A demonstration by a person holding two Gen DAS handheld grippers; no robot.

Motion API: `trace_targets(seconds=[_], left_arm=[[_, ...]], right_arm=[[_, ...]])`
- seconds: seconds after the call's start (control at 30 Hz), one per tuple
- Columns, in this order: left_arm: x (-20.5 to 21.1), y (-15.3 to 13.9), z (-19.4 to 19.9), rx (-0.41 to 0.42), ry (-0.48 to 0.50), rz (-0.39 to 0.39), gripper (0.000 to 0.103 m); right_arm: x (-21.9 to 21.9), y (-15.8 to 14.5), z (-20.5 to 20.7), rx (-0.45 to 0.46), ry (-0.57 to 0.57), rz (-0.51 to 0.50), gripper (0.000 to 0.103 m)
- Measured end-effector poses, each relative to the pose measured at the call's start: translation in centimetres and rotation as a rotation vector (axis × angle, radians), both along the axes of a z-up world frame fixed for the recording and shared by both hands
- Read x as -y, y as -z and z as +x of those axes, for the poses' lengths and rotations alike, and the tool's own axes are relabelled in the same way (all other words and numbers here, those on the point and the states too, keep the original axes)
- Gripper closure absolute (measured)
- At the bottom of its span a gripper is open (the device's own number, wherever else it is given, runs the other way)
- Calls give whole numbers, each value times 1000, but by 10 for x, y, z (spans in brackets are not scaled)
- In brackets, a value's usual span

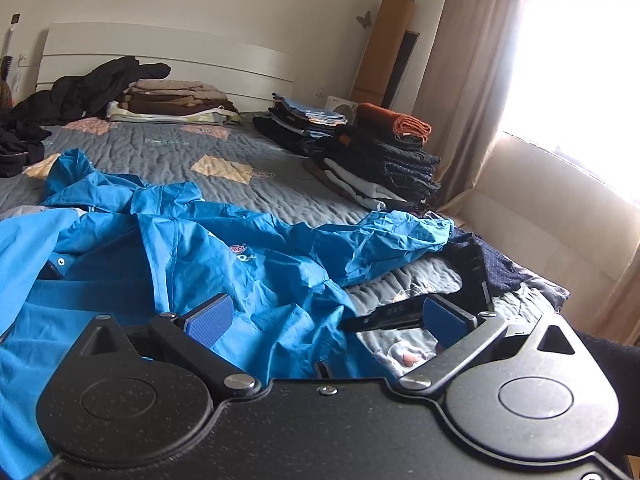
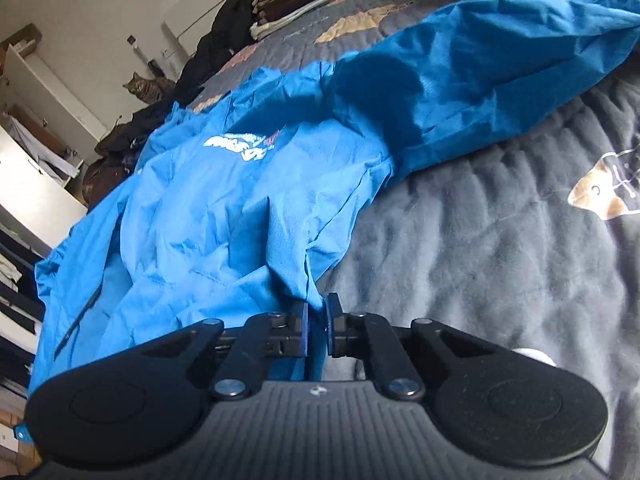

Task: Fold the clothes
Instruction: 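Release the sleeve from the right gripper and move back over the jacket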

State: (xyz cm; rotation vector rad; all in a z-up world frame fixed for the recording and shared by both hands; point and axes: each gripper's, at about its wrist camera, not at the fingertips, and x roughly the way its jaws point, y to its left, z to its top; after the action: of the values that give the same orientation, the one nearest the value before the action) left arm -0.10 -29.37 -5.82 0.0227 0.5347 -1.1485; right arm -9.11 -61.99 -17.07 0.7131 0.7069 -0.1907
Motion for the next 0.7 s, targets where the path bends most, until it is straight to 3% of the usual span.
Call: trace_targets(seconds=[0.1, 0.17, 0.23, 0.3, 0.4, 0.47, 0.53, 0.63, 0.7], left_arm=[[-2, -3, -4, 6, 2, -8, 1], [-2, -5, -6, 7, 7, -13, 1], [-2, -5, -8, 12, 8, -11, 1], [-1, -5, -9, 17, 10, -9, 1], [2, -1, -4, 7, -3, 7, 1], [2, 1, 1, -4, -27, 9, 1], [1, 4, 7, -16, -54, 9, 1], [-2, 4, 19, -35, -106, 12, 1], [-3, 1, 31, -39, -146, 17, 1]], right_arm=[[17, -7, -13, -18, 22, 23, 99], [22, 0, -18, -132, 36, -49, 100], [30, 15, -24, -218, 27, -43, 99], [34, 9, -39, -151, 59, -33, 97], [31, -10, -46, -80, 65, -60, 87], [22, -25, -37, -55, 53, -121, 73], [13, -40, -25, 3, 53, -159, 45], [4, -59, 0, 87, 64, -191, 33], [-1, -67, 21, 128, 77, -216, 30]])
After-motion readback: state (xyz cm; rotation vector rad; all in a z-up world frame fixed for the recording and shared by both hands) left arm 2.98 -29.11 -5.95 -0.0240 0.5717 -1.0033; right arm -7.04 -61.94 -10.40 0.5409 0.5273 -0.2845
